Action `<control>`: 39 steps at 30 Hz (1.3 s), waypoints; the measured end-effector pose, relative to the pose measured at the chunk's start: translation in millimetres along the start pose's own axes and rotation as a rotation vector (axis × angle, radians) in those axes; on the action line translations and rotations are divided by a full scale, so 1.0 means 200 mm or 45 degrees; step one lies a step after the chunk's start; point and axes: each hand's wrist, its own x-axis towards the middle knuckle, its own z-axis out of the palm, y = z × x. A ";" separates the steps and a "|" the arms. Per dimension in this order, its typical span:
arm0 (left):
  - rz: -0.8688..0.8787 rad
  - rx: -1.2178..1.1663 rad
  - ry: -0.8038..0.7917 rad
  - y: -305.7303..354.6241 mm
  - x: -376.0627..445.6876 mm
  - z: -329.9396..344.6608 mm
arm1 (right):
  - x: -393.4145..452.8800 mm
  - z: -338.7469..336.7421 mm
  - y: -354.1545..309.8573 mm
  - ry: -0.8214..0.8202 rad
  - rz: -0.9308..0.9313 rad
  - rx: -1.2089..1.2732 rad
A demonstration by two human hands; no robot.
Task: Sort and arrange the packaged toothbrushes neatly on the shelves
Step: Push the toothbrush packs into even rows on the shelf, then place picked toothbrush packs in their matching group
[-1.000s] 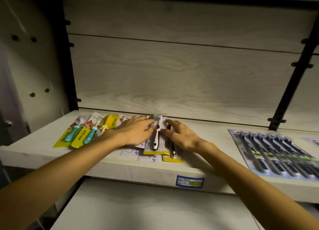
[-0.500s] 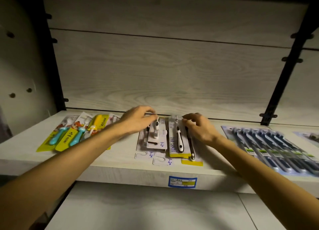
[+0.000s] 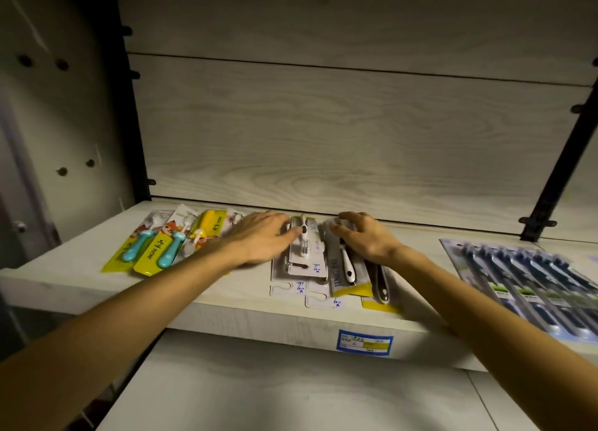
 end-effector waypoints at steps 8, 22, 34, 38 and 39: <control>0.031 -0.183 -0.137 0.10 0.09 0.07 | -0.03 -0.09 0.11 -0.051 -0.005 0.045; -0.165 -0.561 -0.084 0.10 0.12 0.10 | -0.05 -0.16 0.28 0.060 -0.036 -0.117; -0.153 -0.670 0.088 0.13 0.09 0.12 | -0.07 -0.32 0.32 0.292 0.063 0.013; 0.002 -0.507 0.147 0.14 0.10 0.05 | -0.04 -0.50 0.33 0.285 0.021 -0.153; 0.033 -0.478 0.133 0.15 0.10 0.03 | -0.04 -0.54 0.32 0.303 -0.008 -0.220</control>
